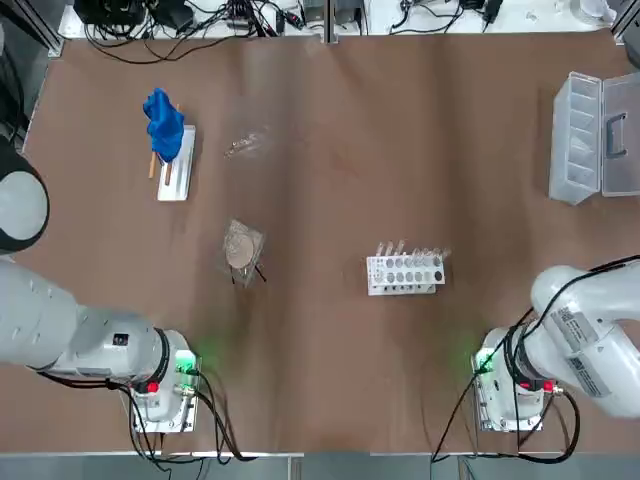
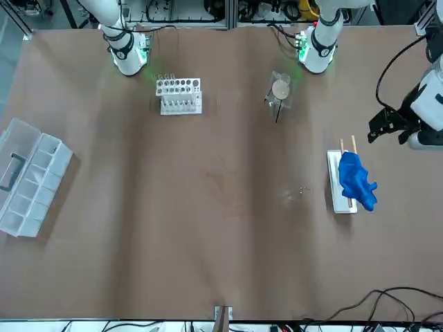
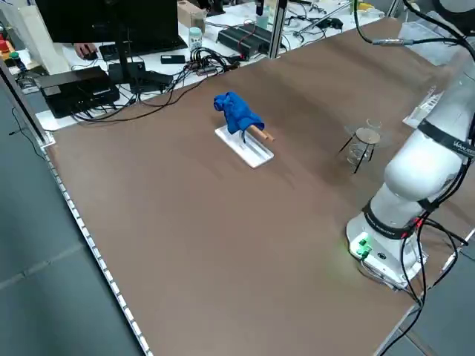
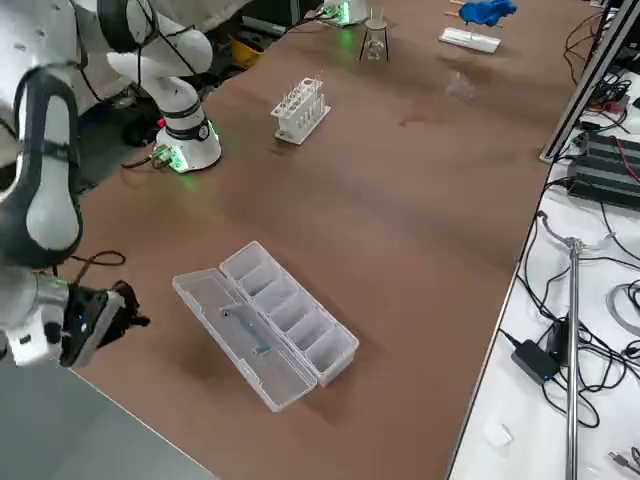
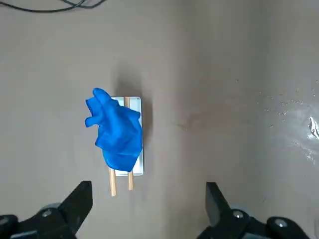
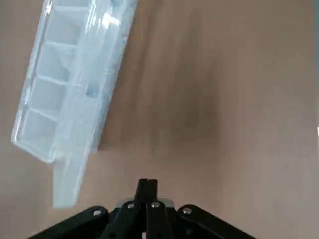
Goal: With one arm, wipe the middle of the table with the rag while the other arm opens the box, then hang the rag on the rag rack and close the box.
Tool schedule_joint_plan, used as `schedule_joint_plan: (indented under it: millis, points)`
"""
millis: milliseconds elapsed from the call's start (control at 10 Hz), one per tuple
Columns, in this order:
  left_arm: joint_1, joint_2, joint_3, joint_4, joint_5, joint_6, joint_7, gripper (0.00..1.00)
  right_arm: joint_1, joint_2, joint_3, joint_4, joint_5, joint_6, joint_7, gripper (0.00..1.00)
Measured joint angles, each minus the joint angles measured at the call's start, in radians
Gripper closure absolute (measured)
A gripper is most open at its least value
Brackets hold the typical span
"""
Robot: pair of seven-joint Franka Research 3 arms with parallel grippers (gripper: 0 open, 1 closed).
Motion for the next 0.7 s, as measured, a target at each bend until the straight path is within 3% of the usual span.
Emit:
schedule_joint_plan:
  millis: [300, 700]
  points:
    - [0.003, 0.007, 0.0, -0.001, 0.0, 0.003, 0.0, 0.0, 0.002, 0.097, 0.014, 0.021, 0.12, 0.0, -0.031, 0.99]
    - [0.002, 0.007, -0.002, 0.001, 0.0, 0.003, 0.0, 0.0, 0.021, 0.108, 0.08, 0.066, 0.151, -0.056, -0.027, 0.99]
